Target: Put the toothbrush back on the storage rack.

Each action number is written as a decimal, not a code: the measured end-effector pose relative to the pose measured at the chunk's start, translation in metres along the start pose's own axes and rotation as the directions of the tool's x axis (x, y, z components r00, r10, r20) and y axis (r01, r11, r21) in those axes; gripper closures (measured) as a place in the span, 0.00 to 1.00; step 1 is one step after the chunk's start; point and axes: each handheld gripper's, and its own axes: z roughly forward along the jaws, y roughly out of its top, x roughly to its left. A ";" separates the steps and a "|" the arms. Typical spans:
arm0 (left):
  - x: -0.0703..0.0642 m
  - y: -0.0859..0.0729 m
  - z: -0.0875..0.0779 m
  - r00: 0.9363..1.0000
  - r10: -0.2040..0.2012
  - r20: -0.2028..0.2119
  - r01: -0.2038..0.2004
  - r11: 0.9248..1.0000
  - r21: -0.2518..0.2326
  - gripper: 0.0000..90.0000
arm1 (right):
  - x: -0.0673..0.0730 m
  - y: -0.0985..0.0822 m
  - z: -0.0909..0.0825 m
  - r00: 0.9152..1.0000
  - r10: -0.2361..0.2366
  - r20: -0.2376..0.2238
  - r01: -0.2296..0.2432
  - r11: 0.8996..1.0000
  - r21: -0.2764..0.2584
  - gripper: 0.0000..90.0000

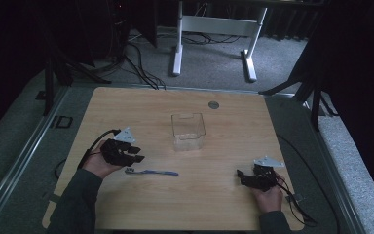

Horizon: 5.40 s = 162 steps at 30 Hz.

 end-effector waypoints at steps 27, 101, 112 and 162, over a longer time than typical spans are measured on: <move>-0.014 0.003 0.028 0.992 0.102 0.072 -0.112 0.981 0.157 0.69 | 0.000 0.000 0.000 1.000 0.000 0.000 0.000 1.000 0.000 0.21; -0.019 0.014 0.074 0.971 0.194 0.140 -0.236 0.879 0.414 0.88 | 0.000 0.000 0.000 1.000 0.000 0.000 0.000 1.000 0.000 0.21; -0.021 0.017 0.060 0.974 0.189 0.124 -0.221 0.912 0.347 0.88 | 0.000 0.000 0.000 1.000 -0.005 -0.005 0.005 1.000 0.001 0.21; -0.061 0.060 0.040 0.932 0.340 0.124 -0.358 0.916 0.184 0.88 | 0.040 0.029 -0.043 0.906 -0.280 -0.318 0.235 0.956 -0.174 0.76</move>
